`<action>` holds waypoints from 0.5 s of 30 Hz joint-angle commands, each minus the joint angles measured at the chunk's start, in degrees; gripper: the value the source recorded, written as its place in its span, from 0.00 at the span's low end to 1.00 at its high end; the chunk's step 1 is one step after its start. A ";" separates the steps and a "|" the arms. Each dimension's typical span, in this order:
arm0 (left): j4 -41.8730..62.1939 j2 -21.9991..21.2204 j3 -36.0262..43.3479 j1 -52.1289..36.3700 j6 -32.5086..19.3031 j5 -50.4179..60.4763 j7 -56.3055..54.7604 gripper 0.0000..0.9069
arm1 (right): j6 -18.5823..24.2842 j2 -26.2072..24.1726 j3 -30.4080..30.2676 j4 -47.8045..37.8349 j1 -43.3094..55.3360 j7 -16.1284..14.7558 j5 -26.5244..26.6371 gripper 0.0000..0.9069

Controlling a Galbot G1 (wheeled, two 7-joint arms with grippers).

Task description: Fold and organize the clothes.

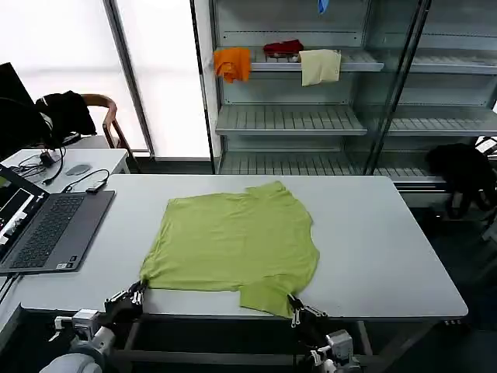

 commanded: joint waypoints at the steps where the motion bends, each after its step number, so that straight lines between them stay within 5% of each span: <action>1: -2.38 -0.50 -0.09 -4.20 1.53 -1.72 0.08 0.00 | 0.47 0.70 0.36 -0.81 5.75 2.37 2.84 0.00; 15: 5.03 -1.02 0.39 -14.85 2.70 -6.01 -0.83 0.00 | -1.44 5.29 0.23 -12.16 21.35 3.30 3.30 0.00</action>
